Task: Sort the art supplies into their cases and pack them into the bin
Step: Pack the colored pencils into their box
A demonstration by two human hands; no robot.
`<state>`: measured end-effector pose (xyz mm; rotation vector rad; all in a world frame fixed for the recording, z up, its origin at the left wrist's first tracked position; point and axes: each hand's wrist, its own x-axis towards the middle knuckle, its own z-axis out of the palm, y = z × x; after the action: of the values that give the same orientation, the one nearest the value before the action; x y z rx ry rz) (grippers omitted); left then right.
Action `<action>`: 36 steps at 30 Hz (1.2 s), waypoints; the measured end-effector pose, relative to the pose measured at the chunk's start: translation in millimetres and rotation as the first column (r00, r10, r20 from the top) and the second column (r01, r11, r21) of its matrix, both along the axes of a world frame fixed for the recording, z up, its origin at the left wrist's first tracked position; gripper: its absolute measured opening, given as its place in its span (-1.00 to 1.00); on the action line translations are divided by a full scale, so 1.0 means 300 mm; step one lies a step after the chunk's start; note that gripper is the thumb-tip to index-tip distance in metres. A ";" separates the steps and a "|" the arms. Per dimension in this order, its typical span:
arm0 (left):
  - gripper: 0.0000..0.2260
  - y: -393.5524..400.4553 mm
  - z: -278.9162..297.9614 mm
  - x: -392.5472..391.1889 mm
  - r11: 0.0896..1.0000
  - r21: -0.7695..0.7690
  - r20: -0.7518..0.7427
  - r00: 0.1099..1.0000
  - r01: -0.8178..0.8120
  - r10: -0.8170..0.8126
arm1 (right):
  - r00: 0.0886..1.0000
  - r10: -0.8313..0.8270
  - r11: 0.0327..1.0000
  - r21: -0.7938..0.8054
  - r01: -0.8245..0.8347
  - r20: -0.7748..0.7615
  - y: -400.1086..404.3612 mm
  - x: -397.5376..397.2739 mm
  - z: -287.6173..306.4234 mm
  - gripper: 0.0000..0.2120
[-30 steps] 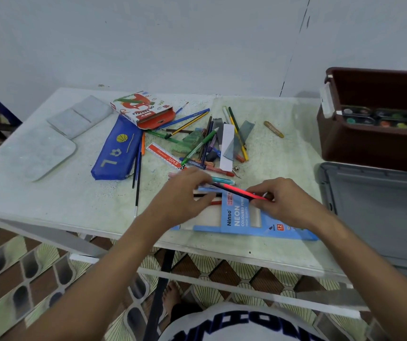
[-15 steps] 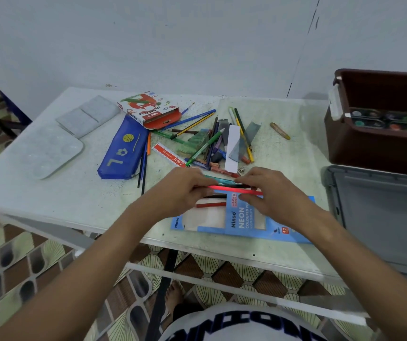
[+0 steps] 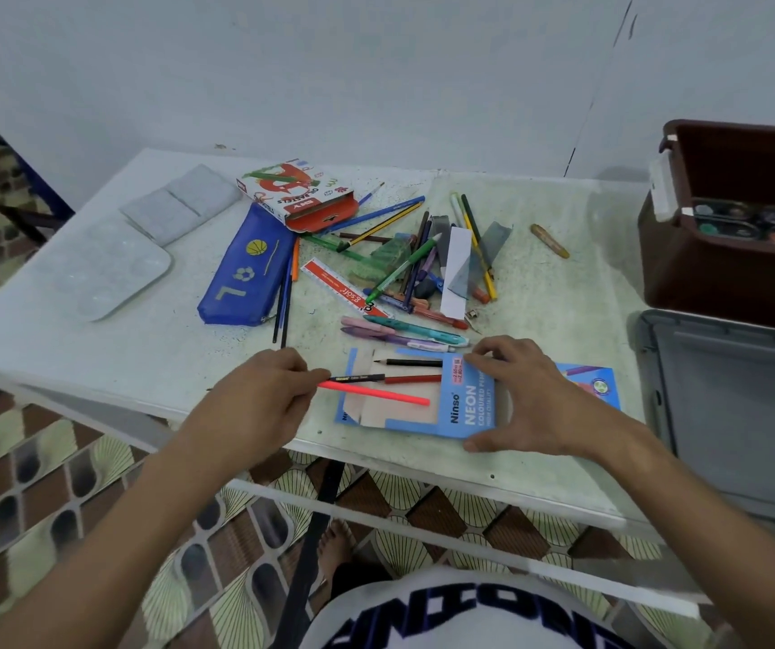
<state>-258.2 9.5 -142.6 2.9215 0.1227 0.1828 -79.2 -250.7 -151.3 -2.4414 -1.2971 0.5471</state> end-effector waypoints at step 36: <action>-0.72 -0.172 -0.089 0.220 0.954 -0.156 -0.083 0.959 0.255 -0.270 | 0.996 -0.020 0.993 0.118 0.030 -0.088 -0.013 0.022 -0.041 -0.07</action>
<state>-192.2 -42.0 -169.3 2.7660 -0.2274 -0.0196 -72.6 -254.6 -163.5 -2.3076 -1.2270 0.5464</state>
